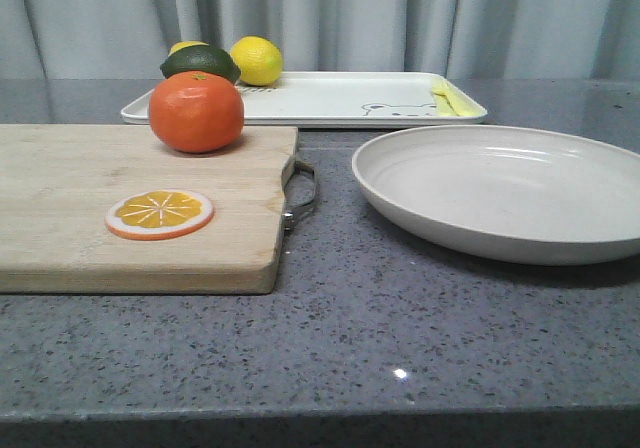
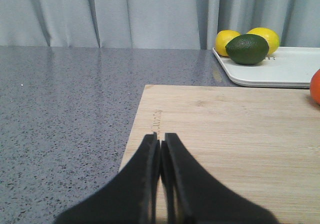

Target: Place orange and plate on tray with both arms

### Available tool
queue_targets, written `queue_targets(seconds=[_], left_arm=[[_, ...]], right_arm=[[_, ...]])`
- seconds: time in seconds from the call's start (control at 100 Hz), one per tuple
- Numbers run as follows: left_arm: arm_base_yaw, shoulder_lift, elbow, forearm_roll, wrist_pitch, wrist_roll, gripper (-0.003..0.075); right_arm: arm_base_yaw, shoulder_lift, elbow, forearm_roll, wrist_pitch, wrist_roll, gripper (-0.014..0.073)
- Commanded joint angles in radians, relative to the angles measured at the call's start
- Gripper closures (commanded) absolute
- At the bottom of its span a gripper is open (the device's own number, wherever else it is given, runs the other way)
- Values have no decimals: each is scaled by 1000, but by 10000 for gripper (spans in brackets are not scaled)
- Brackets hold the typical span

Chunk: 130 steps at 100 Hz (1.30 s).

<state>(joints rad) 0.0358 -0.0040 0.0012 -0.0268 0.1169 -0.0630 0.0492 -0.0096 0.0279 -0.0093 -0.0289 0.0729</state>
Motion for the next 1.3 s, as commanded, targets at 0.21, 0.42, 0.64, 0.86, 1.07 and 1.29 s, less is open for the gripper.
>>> queue_targets(seconds=[0.21,0.42,0.64,0.86,1.07,1.29], left_arm=[[1,-30,22,-8,-81,-10,739],[1,-30,22,-8,-81,-10,739],[1,-30,22,-8,-81,-10,739],[1,-30,22,-8,-94,-10,739],[1,-30,18,-8,-98,-10,739],[1,-18,-49,-8,-76,-10,739]], right_arm=[[-3,-21,0,-11,-75,1,662],[-3,-21,0,-11,-75,1,662],[-3,-21,0,-11,-75,1,662],[-3,-21,0,-11,-76,1,662],[-3,-21,-1,-11,-74,1,662],[-3,-9,-71,-11,43,1,662]])
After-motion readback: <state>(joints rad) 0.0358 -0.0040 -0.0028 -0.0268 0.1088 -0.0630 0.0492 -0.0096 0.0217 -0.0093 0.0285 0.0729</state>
